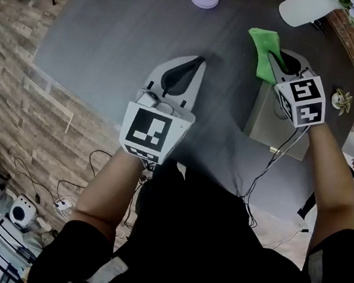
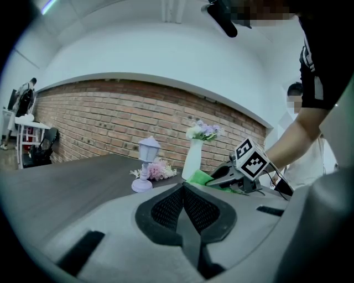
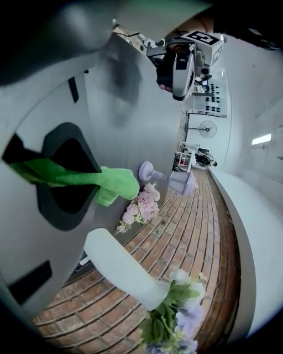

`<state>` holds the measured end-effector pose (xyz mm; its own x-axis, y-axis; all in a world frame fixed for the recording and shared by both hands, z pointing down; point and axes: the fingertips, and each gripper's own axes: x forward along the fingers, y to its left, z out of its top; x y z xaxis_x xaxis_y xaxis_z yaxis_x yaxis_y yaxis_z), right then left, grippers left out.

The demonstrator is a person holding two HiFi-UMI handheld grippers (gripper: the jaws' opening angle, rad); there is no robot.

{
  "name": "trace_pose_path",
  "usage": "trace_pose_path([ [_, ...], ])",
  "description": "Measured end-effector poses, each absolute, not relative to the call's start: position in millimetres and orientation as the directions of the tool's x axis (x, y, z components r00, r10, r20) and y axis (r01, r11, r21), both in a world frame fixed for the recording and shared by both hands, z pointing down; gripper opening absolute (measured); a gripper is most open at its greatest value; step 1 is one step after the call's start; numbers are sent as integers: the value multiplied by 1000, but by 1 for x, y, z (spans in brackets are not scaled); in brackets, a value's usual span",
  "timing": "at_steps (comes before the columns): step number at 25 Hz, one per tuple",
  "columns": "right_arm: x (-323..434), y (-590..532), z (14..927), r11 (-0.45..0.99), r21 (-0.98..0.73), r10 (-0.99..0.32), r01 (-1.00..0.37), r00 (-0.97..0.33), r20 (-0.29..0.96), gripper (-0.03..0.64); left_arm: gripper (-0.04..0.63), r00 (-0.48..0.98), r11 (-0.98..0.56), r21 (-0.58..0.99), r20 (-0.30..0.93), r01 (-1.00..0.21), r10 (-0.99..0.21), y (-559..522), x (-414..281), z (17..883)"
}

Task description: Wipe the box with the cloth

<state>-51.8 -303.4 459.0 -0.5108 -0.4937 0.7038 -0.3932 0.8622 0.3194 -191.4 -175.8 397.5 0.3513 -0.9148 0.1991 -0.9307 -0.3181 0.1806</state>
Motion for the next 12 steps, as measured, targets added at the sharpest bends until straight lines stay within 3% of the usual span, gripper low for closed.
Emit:
trace_pose_path([
  [12,-39,-337,459,832,299,-528,-467,-503,685,38,9,354,-336,124,176,-934,-918,-218,-181,381],
])
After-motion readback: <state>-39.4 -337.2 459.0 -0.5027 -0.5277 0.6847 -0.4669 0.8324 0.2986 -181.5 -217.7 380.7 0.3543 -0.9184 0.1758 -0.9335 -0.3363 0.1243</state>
